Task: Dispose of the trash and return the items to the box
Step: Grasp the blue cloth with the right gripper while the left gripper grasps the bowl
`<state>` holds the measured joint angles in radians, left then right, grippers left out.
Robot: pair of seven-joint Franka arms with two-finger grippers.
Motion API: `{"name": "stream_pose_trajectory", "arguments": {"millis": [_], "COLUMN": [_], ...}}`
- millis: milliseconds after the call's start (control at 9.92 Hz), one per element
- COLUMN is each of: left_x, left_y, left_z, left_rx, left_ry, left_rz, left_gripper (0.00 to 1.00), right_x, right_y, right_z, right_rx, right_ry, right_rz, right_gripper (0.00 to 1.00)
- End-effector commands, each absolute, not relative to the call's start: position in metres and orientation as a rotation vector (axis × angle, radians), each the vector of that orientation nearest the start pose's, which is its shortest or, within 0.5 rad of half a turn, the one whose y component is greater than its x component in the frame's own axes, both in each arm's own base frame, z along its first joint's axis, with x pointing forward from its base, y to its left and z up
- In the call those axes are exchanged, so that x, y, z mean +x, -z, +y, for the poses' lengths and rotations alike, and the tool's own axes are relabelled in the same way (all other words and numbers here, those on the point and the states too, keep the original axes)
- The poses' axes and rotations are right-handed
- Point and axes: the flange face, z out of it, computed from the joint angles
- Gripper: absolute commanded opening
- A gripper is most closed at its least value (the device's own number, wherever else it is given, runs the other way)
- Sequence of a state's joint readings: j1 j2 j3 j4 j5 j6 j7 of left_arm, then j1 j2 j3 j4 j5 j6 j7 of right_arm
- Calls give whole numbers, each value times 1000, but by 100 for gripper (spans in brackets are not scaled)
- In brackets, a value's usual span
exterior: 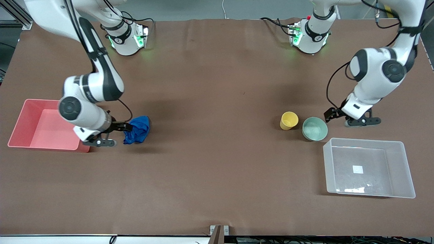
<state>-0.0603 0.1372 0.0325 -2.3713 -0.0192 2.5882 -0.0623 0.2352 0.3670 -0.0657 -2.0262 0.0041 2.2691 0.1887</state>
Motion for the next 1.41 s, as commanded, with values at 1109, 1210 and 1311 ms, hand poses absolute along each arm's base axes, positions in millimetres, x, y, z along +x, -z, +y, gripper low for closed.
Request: {"name": "stream_pose_trajectory", "arguments": {"millis": [1109, 1210, 1311], "left_x": [488, 492, 507], "left_y": [-253, -287, -317], "left_z": [-15, -14, -9], "left_rx": [-3139, -3141, -3141], "left_ry": [64, 53, 58], "left_rz": [-50, -43, -31], "left_gripper": [0, 0, 0], "right_x": [564, 575, 587], "right_y": [-198, -211, -230], "right_z": [102, 101, 91], "right_rx": [-3181, -3180, -3179], "right_ry": [-173, -203, -267], "right_rz": [32, 41, 67], "right_gripper": [3, 3, 3]}}
